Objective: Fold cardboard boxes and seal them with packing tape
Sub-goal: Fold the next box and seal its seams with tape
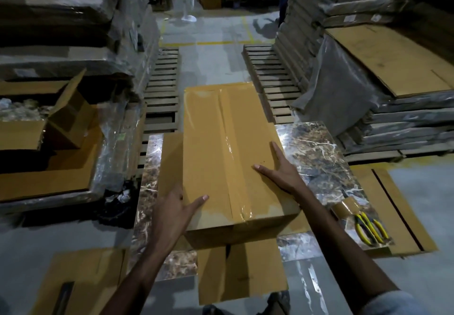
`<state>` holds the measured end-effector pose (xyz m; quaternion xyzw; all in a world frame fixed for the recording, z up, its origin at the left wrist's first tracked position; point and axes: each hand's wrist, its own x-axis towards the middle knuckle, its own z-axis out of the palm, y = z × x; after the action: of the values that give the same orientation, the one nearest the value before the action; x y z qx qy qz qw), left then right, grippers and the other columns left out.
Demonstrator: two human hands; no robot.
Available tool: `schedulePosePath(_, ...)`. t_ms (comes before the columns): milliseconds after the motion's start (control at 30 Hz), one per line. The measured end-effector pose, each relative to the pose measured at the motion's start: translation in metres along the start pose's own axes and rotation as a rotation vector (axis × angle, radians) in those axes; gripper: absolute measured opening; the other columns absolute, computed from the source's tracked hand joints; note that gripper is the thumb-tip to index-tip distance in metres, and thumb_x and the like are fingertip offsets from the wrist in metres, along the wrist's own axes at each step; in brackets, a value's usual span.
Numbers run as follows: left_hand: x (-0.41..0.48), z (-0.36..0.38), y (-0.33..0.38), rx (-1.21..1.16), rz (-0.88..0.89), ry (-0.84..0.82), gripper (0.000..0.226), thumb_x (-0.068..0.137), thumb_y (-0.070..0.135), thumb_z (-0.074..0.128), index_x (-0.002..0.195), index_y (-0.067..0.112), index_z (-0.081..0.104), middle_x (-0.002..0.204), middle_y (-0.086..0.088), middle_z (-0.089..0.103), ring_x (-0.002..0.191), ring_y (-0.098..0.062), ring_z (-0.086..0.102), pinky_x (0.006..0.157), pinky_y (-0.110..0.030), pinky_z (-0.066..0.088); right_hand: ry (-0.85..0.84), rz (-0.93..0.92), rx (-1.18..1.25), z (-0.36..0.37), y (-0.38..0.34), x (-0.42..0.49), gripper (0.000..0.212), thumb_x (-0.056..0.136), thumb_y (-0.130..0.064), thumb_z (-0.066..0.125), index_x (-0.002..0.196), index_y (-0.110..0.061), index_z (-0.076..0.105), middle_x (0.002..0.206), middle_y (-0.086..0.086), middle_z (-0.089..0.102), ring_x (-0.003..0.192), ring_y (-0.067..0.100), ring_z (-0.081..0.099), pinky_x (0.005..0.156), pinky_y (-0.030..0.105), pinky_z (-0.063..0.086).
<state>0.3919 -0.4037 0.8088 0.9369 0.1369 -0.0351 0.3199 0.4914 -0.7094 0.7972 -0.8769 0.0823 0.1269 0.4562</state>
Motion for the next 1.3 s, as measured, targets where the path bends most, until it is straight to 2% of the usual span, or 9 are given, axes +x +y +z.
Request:
schedulePosePath(133,0.003,-0.001,-0.002,0.039,-0.052,-0.01,0.069,0.068,0.09,0.059,0.085,0.024,0.054,0.077,0.002,0.064,0.072,-0.02,0.063,0.066,-0.035,0.054,0.0,-0.022,0.032,-0.002,0.001,0.002,0.104,0.084,-0.061,0.075,0.163,-0.043,0.011,0.169,0.002,0.024,0.15,0.033,0.032,0.119,0.051,0.032)
schedulePosePath(233,0.003,0.003,0.004,0.122,0.008,0.064,0.081,0.074,0.082,0.068,0.127,0.021,0.056,0.127,-0.006,0.063,0.111,-0.03,0.063,0.086,-0.047,0.056,0.075,-0.021,0.184,-0.015,0.017,-0.006,0.093,0.087,-0.059,0.073,0.162,-0.036,0.024,0.163,0.006,0.038,0.142,0.03,0.045,0.111,0.047,0.042)
schedulePosePath(300,-0.008,0.011,0.028,0.09,0.146,0.2,0.073,0.083,0.06,0.077,0.139,0.021,0.051,0.141,-0.006,0.052,0.123,-0.029,0.054,0.092,-0.048,0.052,0.236,-0.005,0.32,-0.032,0.04,-0.016,0.077,0.091,-0.054,0.072,0.156,-0.029,0.04,0.15,0.007,0.054,0.128,0.024,0.058,0.1,0.04,0.051)
schedulePosePath(433,-0.044,0.052,0.107,-0.127,0.51,0.223,0.042,0.091,0.038,0.075,0.128,0.023,0.062,0.127,0.003,0.061,0.111,-0.013,0.056,0.087,-0.031,0.048,0.553,0.095,0.361,-0.083,0.116,-0.036,0.054,0.094,-0.044,0.074,0.139,-0.02,0.058,0.127,0.006,0.069,0.111,0.02,0.067,0.088,0.034,0.054)
schedulePosePath(567,-0.069,0.133,0.187,-0.226,0.778,-0.036,0.027,0.094,0.037,0.07,0.117,0.023,0.068,0.113,0.007,0.067,0.099,-0.005,0.055,0.085,-0.022,0.046,0.686,0.273,0.105,-0.14,0.202,-0.059,0.052,0.092,-0.042,0.074,0.134,-0.015,0.06,0.122,0.011,0.071,0.112,0.032,0.066,0.087,0.037,0.048)
schedulePosePath(767,-0.038,0.292,0.282,-0.174,0.456,-0.533,0.046,0.091,0.054,0.067,0.128,0.028,0.056,0.125,0.001,0.064,0.118,-0.021,0.061,0.093,-0.039,0.052,0.316,0.488,-0.254,-0.162,0.316,-0.05,0.076,0.088,-0.045,0.078,0.145,-0.003,0.05,0.137,0.026,0.059,0.125,0.042,0.057,0.097,0.045,0.046)
schedulePosePath(933,0.008,0.379,0.31,0.077,0.319,-0.602,0.063,0.09,0.068,0.06,0.136,0.027,0.05,0.131,-0.006,0.064,0.12,-0.03,0.061,0.096,-0.048,0.051,0.174,0.43,-0.519,-0.146,0.356,-0.042,0.073,0.086,-0.056,0.072,0.142,-0.017,0.048,0.14,0.012,0.053,0.129,0.035,0.053,0.096,0.047,0.048)
schedulePosePath(1133,0.011,0.422,0.318,0.152,0.196,-0.773,0.052,0.093,0.052,0.064,0.135,0.025,0.049,0.108,-0.016,0.069,0.096,-0.035,0.066,0.069,-0.039,0.046,0.218,0.391,-0.549,-0.145,0.371,-0.03,0.056,0.079,-0.044,0.081,0.122,-0.014,0.059,0.123,0.016,0.056,0.113,0.043,0.054,0.079,0.052,0.051)
schedulePosePath(1300,0.009,0.427,0.315,0.127,0.107,-0.783,0.062,0.093,0.055,0.064,0.145,0.023,0.051,0.14,-0.011,0.061,0.12,-0.03,0.062,0.092,-0.037,0.052,0.2,0.445,-0.458,-0.161,0.376,-0.02,0.065,0.073,-0.059,0.077,0.122,-0.021,0.059,0.12,0.009,0.057,0.11,0.034,0.052,0.082,0.044,0.05)
